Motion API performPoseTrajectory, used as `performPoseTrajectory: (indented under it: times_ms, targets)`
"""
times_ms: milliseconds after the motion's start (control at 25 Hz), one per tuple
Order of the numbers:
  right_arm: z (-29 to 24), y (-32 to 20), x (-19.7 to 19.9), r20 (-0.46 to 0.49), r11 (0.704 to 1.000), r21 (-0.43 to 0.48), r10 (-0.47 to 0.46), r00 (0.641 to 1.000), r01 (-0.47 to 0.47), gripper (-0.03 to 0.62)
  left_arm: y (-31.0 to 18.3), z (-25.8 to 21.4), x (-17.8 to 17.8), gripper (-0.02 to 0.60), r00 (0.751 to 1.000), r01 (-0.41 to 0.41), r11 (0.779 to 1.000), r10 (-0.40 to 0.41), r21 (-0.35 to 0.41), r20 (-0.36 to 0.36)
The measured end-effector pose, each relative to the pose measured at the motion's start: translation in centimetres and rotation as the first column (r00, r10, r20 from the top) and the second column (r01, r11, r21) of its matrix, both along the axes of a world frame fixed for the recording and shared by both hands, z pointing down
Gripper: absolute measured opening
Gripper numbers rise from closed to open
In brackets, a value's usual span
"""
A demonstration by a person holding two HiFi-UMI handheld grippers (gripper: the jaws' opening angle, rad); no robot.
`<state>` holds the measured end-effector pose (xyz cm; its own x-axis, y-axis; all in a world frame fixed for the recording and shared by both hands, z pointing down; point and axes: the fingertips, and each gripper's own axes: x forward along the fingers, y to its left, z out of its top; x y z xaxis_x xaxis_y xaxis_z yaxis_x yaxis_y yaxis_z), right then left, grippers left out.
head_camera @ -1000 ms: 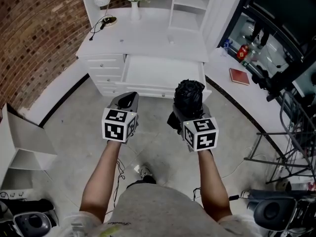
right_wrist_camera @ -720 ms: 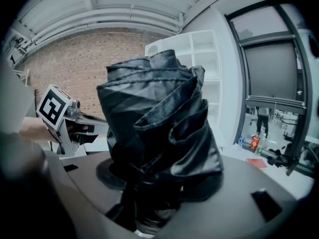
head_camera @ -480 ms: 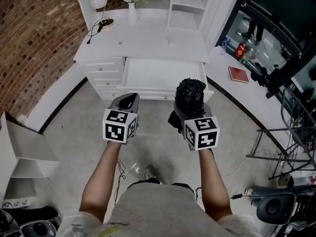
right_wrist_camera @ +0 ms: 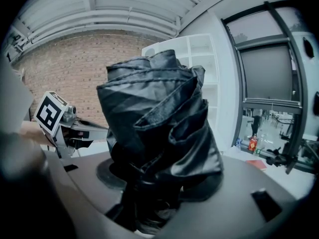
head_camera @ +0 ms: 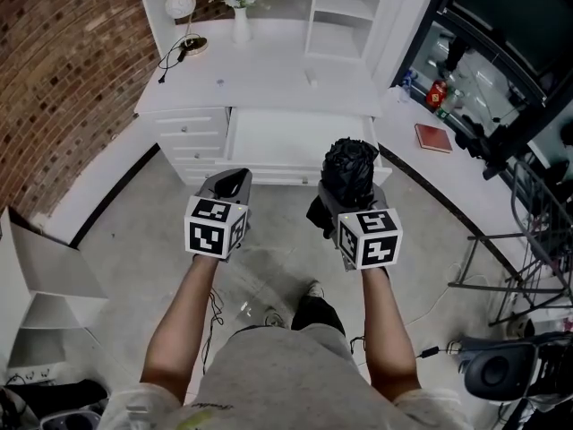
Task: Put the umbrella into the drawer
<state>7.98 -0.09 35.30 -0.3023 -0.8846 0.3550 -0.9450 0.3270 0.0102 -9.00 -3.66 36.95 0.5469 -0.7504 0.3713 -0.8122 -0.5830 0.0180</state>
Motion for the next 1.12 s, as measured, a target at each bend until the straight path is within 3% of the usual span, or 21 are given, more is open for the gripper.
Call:
performPoseTrajectory:
  times_ms: [680,1120]
  targets:
    - [1.6,-5.8,1.1,-0.015,1.000,0.002,-0.013,1.000,0.013,0.250,-5.6,2.0,1.6,-0.006,1.000,-0.020,1.000,0.020,0.010,0.024]
    - [1.6,-13.5,4.5,-0.019,0.993,-0.078,-0.093,0.996,0.091,0.250,-13.3,3.0,4.7,-0.006,0.999,0.006,0.999,-0.005,-0.032,0.042]
